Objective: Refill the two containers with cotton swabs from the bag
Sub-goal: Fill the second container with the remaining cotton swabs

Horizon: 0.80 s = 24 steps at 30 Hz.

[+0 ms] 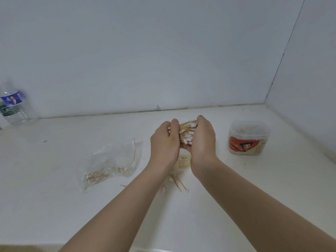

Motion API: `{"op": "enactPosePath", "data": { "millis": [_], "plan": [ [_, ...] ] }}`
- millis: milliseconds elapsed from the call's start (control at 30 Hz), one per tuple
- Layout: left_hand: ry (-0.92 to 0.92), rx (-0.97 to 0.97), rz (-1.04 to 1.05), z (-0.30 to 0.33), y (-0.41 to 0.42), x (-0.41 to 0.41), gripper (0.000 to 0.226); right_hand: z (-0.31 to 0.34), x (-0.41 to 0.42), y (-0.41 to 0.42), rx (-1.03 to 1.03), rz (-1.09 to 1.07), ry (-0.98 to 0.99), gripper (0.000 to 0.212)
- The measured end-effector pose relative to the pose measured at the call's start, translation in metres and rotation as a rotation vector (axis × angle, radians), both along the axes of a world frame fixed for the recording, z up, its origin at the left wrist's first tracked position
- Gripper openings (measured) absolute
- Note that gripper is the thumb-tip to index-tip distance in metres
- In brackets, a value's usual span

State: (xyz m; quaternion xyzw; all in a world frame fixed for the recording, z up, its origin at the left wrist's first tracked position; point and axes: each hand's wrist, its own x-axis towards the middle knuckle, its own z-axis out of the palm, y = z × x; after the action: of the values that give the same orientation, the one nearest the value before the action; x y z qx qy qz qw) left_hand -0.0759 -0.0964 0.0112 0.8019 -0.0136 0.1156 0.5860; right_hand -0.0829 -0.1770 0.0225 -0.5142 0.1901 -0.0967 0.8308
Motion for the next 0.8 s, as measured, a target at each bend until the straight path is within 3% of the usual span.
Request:
{"op": "enactPosePath", "data": {
  "millis": [200, 333, 500, 600, 700, 800],
  "plan": [
    [-0.127, -0.017, 0.075, 0.005, -0.002, -0.005, 0.037, 0.005, -0.001, 0.003, -0.042, -0.042, -0.032, 0.024],
    [-0.134, -0.05, 0.054, 0.006, -0.005, -0.006, 0.037, 0.007, 0.0, 0.003, 0.107, -0.061, -0.014, 0.016],
    [-0.008, -0.201, 0.061, 0.003, -0.013, -0.003, 0.037, 0.015, -0.003, 0.005, 0.27, -0.151, 0.022, 0.021],
    [0.154, -0.389, 0.081, 0.005, -0.015, 0.0, 0.031, 0.023, -0.006, 0.003, 0.377, -0.206, 0.034, 0.03],
    [0.327, -0.576, 0.039, 0.01, -0.016, 0.001, 0.031, 0.03, -0.011, 0.003, 0.487, -0.187, 0.028, 0.026],
    [0.374, -0.64, 0.007, 0.014, -0.017, -0.001, 0.035, 0.033, -0.017, 0.004, 0.574, -0.15, -0.002, 0.026]
  ]
}}
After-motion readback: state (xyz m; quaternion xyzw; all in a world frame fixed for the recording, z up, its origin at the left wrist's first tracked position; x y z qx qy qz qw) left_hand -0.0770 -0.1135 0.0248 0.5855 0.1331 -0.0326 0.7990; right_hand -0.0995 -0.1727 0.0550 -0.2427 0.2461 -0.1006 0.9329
